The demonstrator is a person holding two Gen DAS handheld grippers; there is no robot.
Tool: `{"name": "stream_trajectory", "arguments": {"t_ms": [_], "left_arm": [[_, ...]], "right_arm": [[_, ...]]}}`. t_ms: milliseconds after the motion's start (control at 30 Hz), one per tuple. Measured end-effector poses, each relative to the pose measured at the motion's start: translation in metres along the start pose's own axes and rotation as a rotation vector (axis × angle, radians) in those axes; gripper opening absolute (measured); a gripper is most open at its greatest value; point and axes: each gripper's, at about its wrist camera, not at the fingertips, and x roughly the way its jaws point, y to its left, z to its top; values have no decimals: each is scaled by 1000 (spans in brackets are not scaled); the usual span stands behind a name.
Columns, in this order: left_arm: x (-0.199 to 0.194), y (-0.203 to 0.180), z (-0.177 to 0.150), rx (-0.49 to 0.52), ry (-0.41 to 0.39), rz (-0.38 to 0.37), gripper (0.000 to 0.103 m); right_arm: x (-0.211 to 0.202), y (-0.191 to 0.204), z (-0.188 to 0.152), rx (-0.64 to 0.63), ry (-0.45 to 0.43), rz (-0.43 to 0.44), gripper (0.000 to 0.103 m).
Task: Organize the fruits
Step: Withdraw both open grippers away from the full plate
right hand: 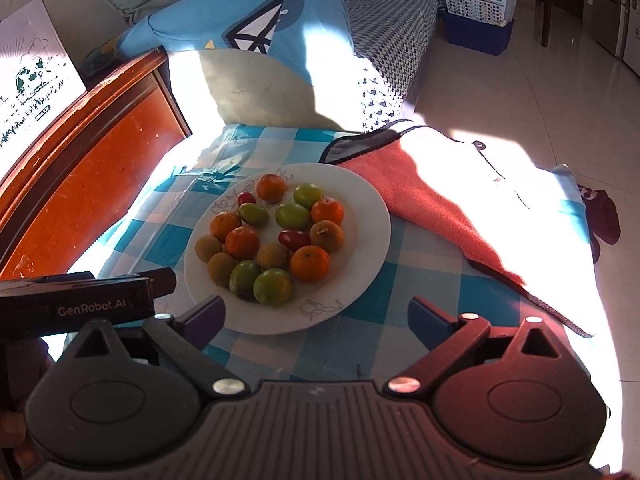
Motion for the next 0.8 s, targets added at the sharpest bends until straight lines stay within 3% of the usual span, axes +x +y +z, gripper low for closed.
{"name": "stream_trajectory", "arguments": {"t_ms": [233,567,800], "left_arm": [[-13,6,-12,-29,25,15,98],[-17,6,-13,-28,28,20,98],[-4,-3,-14,12,53,51,98]], "right_arm": [[-11,1,-5,-121,-27,-97,101],[-1,-7,-1,-18,19,-75,101],[11,-2,3,-22,27,-116,101]]}}
